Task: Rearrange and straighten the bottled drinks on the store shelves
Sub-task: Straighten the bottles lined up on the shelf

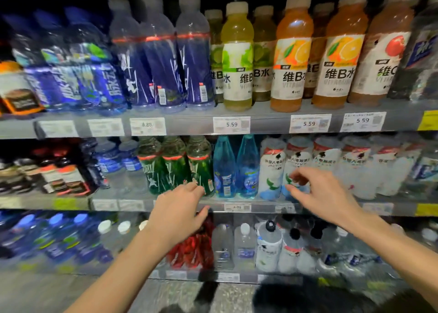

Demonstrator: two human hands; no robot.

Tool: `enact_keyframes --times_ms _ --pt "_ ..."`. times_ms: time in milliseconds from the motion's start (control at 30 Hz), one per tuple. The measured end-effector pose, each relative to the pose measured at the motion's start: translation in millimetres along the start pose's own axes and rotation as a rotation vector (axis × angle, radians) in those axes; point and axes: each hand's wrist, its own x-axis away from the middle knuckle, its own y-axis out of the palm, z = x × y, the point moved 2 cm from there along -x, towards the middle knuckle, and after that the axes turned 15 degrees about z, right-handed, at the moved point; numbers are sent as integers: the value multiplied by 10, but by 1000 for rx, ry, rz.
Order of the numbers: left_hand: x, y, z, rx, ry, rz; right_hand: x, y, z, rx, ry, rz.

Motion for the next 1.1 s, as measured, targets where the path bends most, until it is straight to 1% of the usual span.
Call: enact_keyframes --times_ms 200,367,600,767,900,1100 --pt "288 118 -218 -10 -83 -40 33 339 -483 -28 -48 -61" --pt "493 194 -382 -44 -122 -59 56 540 -734 -24 -69 -83" --pt "553 281 -465 -36 -165 -41 81 670 -746 -38 -16 -109" --pt "476 343 -557 -40 -217 -43 74 721 -751 -34 -16 -134" --pt "467 342 -856 -61 -316 -18 25 858 -964 -77 -80 -154" --pt "476 309 -1546 -76 -513 -10 -129 1170 -1561 -182 -158 -169"
